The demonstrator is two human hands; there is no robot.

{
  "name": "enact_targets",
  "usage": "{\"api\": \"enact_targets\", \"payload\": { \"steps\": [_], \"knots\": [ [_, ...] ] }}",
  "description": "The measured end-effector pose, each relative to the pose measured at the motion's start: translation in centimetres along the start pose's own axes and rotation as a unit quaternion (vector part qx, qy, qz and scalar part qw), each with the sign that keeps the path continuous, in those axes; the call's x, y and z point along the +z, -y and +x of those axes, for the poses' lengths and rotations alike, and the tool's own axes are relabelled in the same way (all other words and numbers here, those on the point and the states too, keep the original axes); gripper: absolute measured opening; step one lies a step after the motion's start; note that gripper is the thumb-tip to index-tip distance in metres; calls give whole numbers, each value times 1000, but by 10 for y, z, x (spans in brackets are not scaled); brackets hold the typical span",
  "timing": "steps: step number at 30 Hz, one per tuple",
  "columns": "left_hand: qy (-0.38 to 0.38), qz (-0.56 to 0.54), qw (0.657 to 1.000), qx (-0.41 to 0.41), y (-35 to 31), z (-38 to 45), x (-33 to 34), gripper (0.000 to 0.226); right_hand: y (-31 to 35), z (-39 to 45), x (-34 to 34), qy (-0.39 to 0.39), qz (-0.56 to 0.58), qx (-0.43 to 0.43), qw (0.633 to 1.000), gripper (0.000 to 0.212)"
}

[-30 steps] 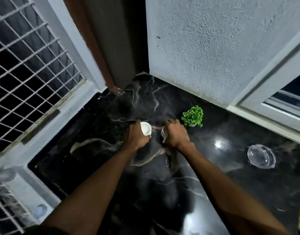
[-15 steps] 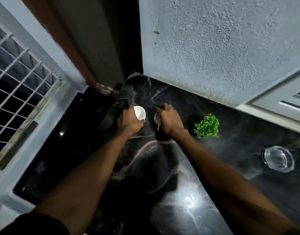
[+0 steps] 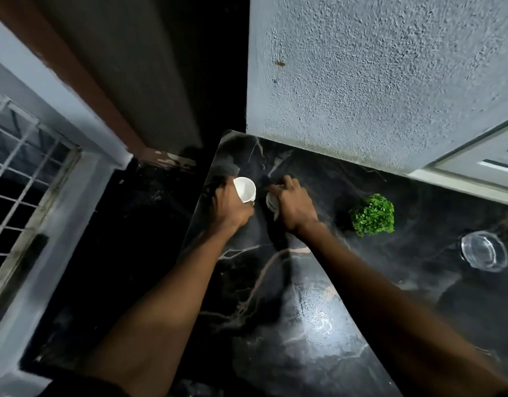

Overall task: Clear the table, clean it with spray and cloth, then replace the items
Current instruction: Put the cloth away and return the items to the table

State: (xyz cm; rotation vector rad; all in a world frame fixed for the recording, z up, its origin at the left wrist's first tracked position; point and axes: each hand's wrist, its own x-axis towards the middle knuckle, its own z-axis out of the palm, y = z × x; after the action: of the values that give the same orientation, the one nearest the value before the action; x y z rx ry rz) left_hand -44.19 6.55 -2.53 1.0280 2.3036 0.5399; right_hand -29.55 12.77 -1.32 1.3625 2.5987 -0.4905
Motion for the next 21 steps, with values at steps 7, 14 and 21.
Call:
{"api": "enact_targets", "payload": {
  "steps": [7, 14, 21],
  "knots": [
    [0, -13, 1000, 11, 3, -2, -2, 71, 5, -19, 6, -44, 145, 119, 981, 104],
    [1, -7, 1000, 11, 5, -1, 0, 68, 16, -22, 23, -50, 220, 171, 959, 87],
    [-9, -3, 1000, 25, 8, 0, 1, 66, 17, -17, 26, -74, 206, 182, 959, 64]
  ]
}}
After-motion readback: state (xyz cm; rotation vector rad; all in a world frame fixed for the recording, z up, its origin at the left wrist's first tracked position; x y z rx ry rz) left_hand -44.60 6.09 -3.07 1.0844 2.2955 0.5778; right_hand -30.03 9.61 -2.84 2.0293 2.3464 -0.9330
